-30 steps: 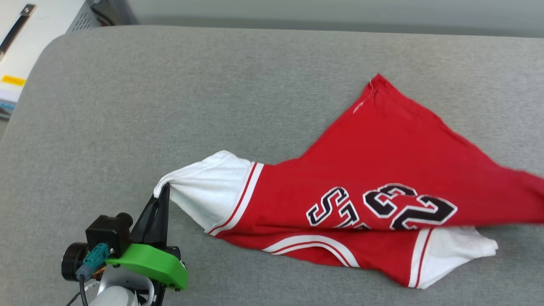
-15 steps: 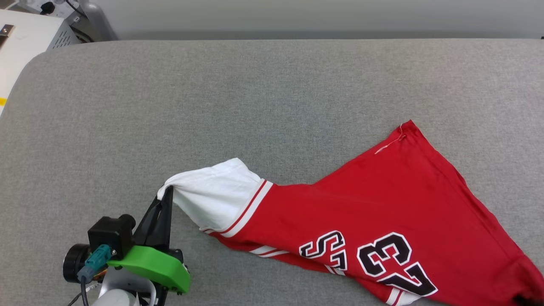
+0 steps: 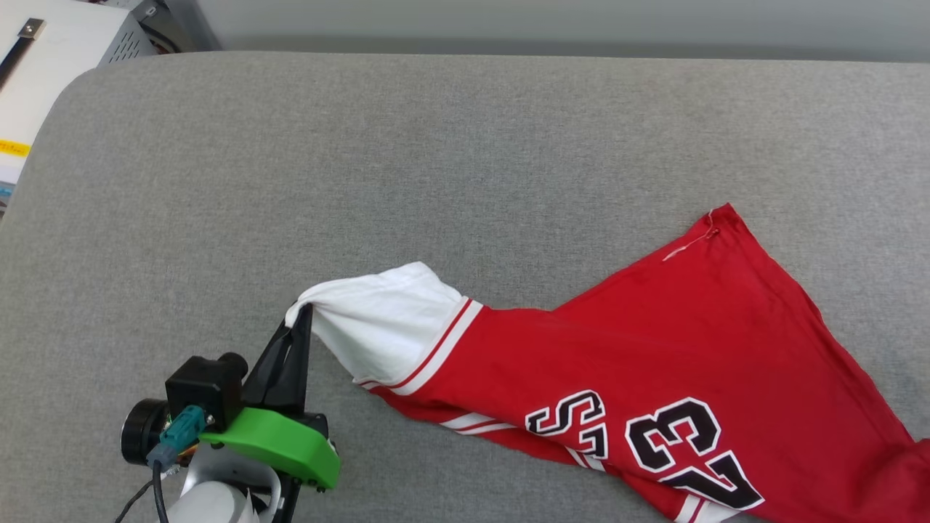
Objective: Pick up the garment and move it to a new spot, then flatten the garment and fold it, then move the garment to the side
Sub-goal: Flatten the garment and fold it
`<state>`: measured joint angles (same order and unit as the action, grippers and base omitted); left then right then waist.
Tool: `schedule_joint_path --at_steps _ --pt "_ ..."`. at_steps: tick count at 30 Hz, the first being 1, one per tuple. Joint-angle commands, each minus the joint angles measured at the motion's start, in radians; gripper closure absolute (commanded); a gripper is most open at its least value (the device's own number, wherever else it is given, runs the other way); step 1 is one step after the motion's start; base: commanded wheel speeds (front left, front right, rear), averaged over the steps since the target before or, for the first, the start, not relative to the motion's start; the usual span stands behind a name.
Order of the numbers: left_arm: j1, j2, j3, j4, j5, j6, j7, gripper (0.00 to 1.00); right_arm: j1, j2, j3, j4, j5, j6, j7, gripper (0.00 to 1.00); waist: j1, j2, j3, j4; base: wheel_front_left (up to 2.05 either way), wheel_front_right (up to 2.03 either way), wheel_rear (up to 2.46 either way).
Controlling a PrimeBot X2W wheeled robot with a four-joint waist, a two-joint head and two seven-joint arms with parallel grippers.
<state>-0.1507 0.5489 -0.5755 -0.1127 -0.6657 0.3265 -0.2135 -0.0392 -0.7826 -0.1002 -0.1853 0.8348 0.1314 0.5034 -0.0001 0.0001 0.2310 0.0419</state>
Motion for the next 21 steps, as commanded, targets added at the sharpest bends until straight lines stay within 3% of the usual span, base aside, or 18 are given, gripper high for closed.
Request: schedule_joint_path --at_steps 1,5,12,21 --pt "-0.029 -0.005 0.0 -0.003 0.009 -0.004 0.0 1.0 -0.057 -0.013 0.022 -0.009 -0.008 -0.001 0.024 0.0 0.0001 -0.0001 0.024 0.023 0.0 0.0 0.0" --pt "-0.064 -0.016 -0.009 0.003 0.02 -0.015 0.0 1.0 -0.23 -0.034 0.138 0.016 -0.024 -0.001 0.132 0.0 0.0001 -0.0001 0.056 0.05 0.0 0.0 0.0" --pt "-0.131 -0.048 -0.028 0.017 0.036 -0.038 -0.004 1.0 -0.488 0.021 0.355 0.172 -0.065 -0.001 0.303 0.0 0.0001 -0.0001 0.12 0.1 0.0 0.0 0.0" --pt "-0.194 -0.092 -0.041 0.053 0.05 -0.065 -0.021 1.0 -0.658 0.084 0.528 0.433 -0.116 -0.001 0.287 0.0 0.0001 -0.0001 0.199 0.148 0.0 0.0 0.0"
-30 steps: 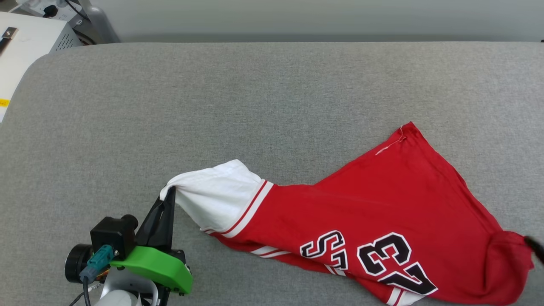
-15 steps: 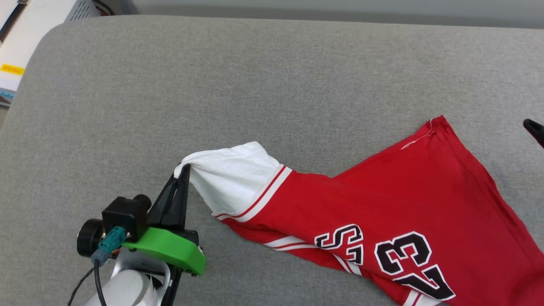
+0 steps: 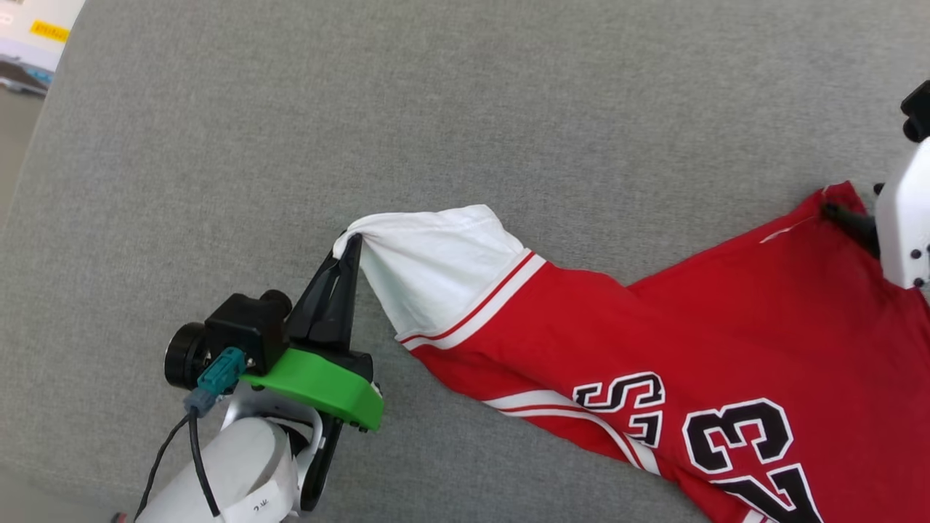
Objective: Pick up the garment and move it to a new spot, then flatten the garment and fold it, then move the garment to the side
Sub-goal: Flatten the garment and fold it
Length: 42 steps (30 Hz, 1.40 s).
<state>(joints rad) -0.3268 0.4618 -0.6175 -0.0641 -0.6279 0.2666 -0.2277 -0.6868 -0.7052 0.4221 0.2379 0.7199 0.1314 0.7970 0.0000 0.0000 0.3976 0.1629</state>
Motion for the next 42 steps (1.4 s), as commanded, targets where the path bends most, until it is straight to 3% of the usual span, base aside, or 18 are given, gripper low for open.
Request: schedule_joint_path --at_steps 1,9,10,11,18,27,34,37,42 --pt "-0.021 -0.008 0.001 0.008 0.013 -0.007 -0.008 1.0 -0.014 0.012 0.018 0.032 0.0 -0.001 -0.015 0.0 0.0 0.0 0.038 0.03 0.0 0.0 0.0" --pt "-0.035 -0.025 0.005 0.047 0.015 -0.023 -0.019 1.0 0.022 0.008 0.183 0.143 0.058 -0.001 -0.05 0.0 0.0 0.0 0.047 0.028 0.0 0.0 0.0" --pt "-0.034 -0.025 0.007 0.052 0.015 -0.025 -0.021 1.0 0.021 0.007 0.191 0.15 0.072 -0.001 -0.069 0.71 0.0 0.0 0.043 0.024 0.0 0.0 0.0" --pt "-0.034 -0.026 0.008 0.056 0.014 -0.027 -0.021 1.0 0.018 0.006 0.197 0.151 0.081 -0.001 -0.087 1.0 0.0 0.0 0.037 0.019 0.0 0.0 0.0" --pt "-0.032 -0.015 0.019 0.086 0.015 -0.043 -0.026 1.0 -0.021 -0.011 0.182 0.128 0.131 -0.001 -0.298 1.0 0.0 0.0 -0.051 -0.022 0.0 0.0 0.0" --pt "-0.092 0.029 0.055 0.05 0.017 -0.055 -0.013 1.0 0.004 -0.068 0.117 0.013 0.156 -0.001 -0.533 1.0 0.0 0.0 -0.18 -0.077 0.0 0.0 0.0" --pt "-0.228 0.067 0.087 -0.007 0.03 -0.07 0.042 1.0 0.013 -0.078 0.039 -0.092 0.151 -0.001 -0.605 1.0 0.0 0.0 -0.223 -0.119 0.0 0.0 0.0" --pt "-0.378 0.078 0.096 0.003 0.042 -0.107 0.091 1.0 -0.016 -0.065 -0.02 -0.158 0.126 -0.001 -0.601 1.0 0.0 0.0 -0.198 -0.146 0.0 0.0 0.0" --pt "-0.593 0.069 0.106 0.066 0.058 -0.162 0.131 1.0 -0.128 -0.036 -0.076 -0.161 0.083 -0.001 -0.571 1.0 0.0 0.0 -0.13 -0.164 0.0 0.0 0.0"
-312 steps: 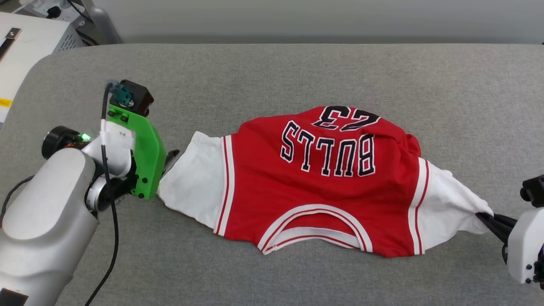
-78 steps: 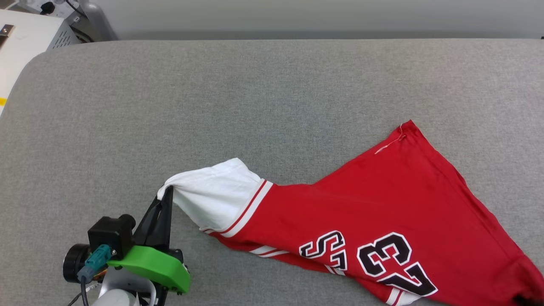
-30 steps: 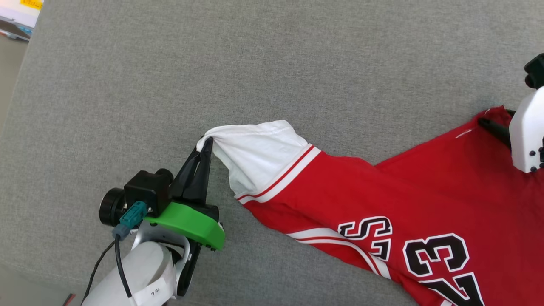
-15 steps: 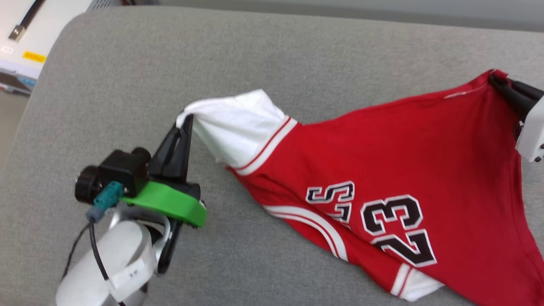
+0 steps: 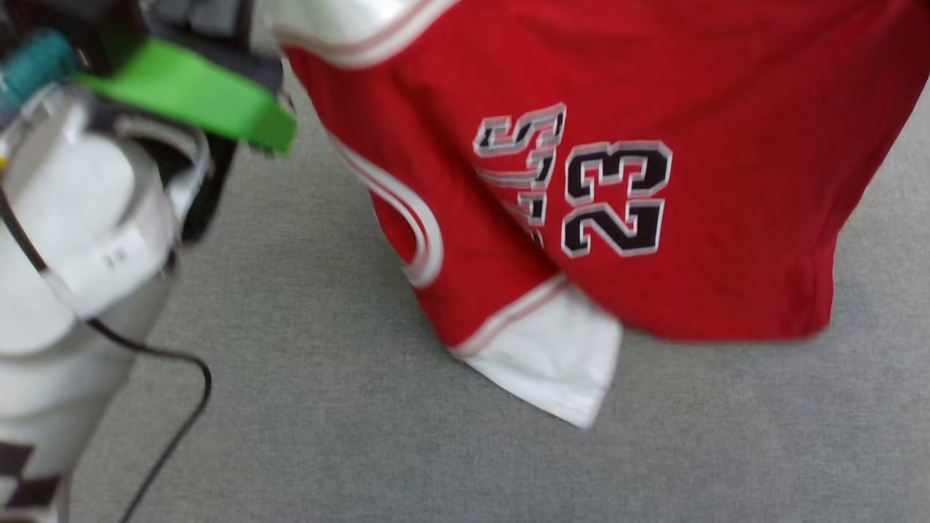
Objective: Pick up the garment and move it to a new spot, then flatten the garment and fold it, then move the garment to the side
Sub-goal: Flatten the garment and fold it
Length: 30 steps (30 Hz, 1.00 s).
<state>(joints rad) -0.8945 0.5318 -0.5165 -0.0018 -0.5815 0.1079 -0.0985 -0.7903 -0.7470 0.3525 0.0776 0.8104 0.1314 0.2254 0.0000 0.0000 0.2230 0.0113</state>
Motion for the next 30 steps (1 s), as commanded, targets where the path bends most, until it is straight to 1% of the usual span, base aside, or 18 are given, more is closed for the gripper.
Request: schedule_joint_path --at_steps 1,4,8,12,16,20,23,26,30 --pt "-0.084 -0.006 0.007 0.021 0.02 -0.016 0.01 1.0 -0.067 0.016 -0.021 0.008 -0.018 -0.001 0.007 1.0 0.0 0.0 0.065 -0.016 0.0 0.0 0.0" --pt "-0.24 -0.027 0.01 0.082 0.031 -0.051 0.028 1.0 -0.197 0.045 -0.048 0.046 -0.059 -0.001 0.019 1.0 0.0 0.0 0.117 -0.021 0.0 0.0 0.0" --pt "-0.462 -0.056 0.012 0.188 0.058 -0.096 0.044 1.0 -0.397 0.089 -0.059 0.126 -0.127 -0.001 0.022 1.0 0.0 0.0 0.18 -0.026 0.0 0.0 0.0" --pt "-0.671 -0.084 0.025 0.305 0.077 -0.129 0.036 1.0 -0.602 0.123 -0.037 0.224 -0.197 -0.001 0.008 1.0 0.0 0.0 0.231 -0.03 0.0 0.0 0.0" --pt "-0.822 -0.099 0.035 0.411 0.093 -0.154 0.015 1.0 -0.768 0.141 0.001 0.317 -0.254 -0.001 -0.031 1.0 0.0 0.0 0.268 -0.034 0.0 0.0 0.0" --pt "-0.923 -0.108 0.034 0.51 0.103 -0.174 -0.011 1.0 -0.888 0.162 0.031 0.416 -0.286 -0.001 -0.082 1.0 0.0 0.0 0.301 -0.033 0.0 0.0 0.0" --pt "-0.961 -0.115 0.025 0.578 0.11 -0.187 -0.031 1.0 -0.939 0.178 0.062 0.478 -0.29 -0.001 -0.114 1.0 0.0 0.0 0.325 -0.032 0.0 0.0 0.0" --pt "-0.965 -0.128 0.018 0.642 0.102 -0.198 -0.06 1.0 -0.954 0.191 0.101 0.531 -0.277 -0.001 -0.146 1.0 0.0 0.0 0.347 -0.029 0.0 0.0 0.0" --pt "-0.924 -0.136 0.007 0.705 0.095 -0.207 -0.102 1.0 -0.914 0.21 0.147 0.586 -0.238 -0.001 -0.202 1.0 0.0 0.0 0.356 -0.029 0.0 0.0 0.0"
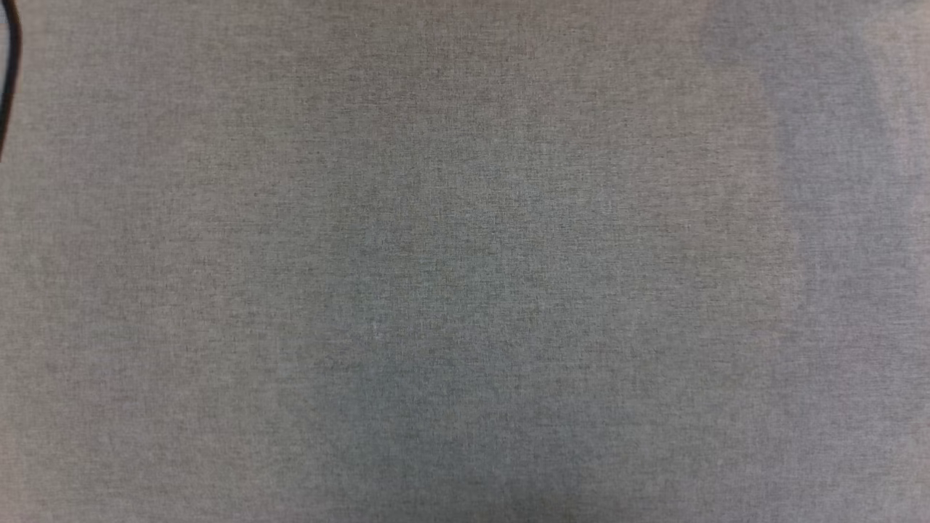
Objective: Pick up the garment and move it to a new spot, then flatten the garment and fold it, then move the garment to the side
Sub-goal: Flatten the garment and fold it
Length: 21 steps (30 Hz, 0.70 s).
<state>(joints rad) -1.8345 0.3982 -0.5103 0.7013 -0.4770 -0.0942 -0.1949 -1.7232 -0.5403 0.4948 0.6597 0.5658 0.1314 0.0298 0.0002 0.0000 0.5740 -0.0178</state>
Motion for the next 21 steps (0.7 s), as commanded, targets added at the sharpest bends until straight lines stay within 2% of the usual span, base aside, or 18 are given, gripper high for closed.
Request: schedule_joint_path --at_steps 1,6,11,21 --pt "0.035 -0.003 -0.001 0.014 -0.013 -0.007 -0.016 1.0 0.042 0.007 0.024 0.014 0.018 -0.001 -0.02 1.0 -0.0002 0.0 0.005 -0.001 0.0 0.0 0.0" --pt "0.179 0.001 -0.017 0.038 -0.018 -0.012 -0.052 1.0 0.165 0.025 0.096 0.049 0.092 -0.001 -0.091 1.0 -0.0002 0.0 -0.017 -0.003 0.0 0.0 0.0" --pt "0.367 0.003 -0.003 0.005 -0.036 0.002 -0.065 1.0 0.29 0.027 0.188 0.057 0.143 -0.001 -0.137 1.0 -0.0002 0.0 -0.061 0.008 0.0 0.0 0.0" --pt "0.881 0.051 0.05 -0.247 -0.037 0.078 -0.067 1.0 0.588 -0.043 0.353 -0.039 0.269 -0.001 -0.201 1.0 -0.0002 0.0 -0.233 0.027 0.0 0.0 0.0"
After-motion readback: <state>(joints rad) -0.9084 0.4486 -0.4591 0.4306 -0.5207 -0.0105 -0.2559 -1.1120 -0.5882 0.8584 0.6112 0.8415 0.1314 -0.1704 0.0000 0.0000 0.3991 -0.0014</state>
